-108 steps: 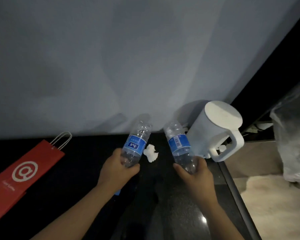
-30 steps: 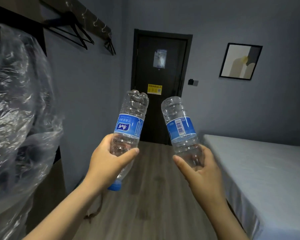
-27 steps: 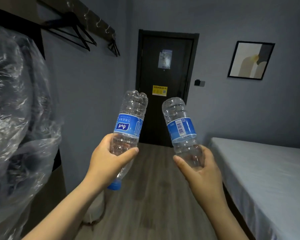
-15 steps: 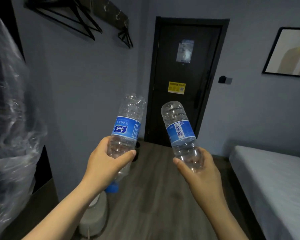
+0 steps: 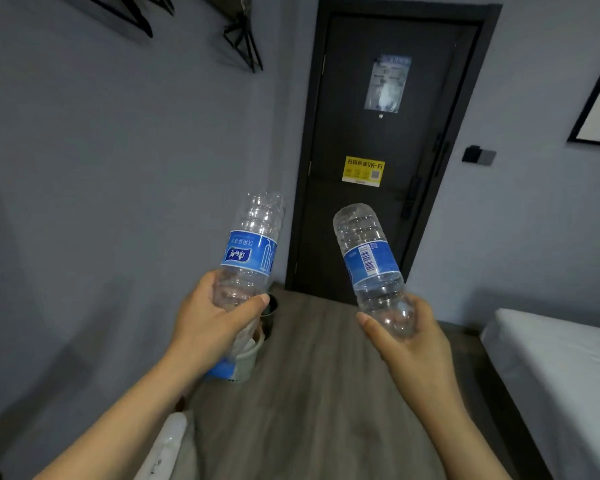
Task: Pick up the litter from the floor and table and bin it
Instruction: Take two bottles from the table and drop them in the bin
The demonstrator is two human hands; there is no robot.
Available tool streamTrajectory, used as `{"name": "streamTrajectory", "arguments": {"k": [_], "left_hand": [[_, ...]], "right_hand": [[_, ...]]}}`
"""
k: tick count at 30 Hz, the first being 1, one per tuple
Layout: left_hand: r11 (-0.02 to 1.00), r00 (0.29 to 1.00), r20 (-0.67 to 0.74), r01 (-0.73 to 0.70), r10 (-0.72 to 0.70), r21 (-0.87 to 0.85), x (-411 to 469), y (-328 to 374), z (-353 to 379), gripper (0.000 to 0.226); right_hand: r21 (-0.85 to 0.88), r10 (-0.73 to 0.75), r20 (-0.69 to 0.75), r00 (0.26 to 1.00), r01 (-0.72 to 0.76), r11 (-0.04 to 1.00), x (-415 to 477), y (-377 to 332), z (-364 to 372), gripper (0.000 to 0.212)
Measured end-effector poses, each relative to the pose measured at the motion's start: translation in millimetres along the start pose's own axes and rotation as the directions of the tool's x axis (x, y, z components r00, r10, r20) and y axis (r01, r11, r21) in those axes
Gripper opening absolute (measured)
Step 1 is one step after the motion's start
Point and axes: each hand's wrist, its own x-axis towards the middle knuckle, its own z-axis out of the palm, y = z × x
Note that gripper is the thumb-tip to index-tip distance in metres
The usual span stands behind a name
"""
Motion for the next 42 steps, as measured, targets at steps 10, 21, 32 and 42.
{"name": "streamTrajectory", "arguments": {"k": [10, 21, 32, 42], "left_hand": [[0.992, 0.998, -0.003, 0.067, -0.068, 0.109, 173, -81, 66, 0.041], [0.97, 0.98, -0.031, 0.197, -0.195, 0.141, 371, -146, 159, 0.072], [0.938, 0.943, 0.042, 0.324, -0.332, 0.126, 548, -243, 199, 0.05], [0.887, 0.893, 0.053, 0.435, -0.447, 0.153, 735, -339, 206, 0.054]], "right_hand": [[-0.029, 0.054, 0.025, 0.998, -0.054, 0.998, 165, 90, 71, 0.045], [-0.071, 0.061, 0.118, 0.991, -0.053, 0.996, 389, 191, 135, 0.048], [-0.201, 0.177, 0.186, 0.966, -0.138, 0.97, 546, 283, 238, 0.046], [-0.274, 0.337, 0.209, 0.918, -0.276, 0.921, 684, 342, 379, 0.048]]}}
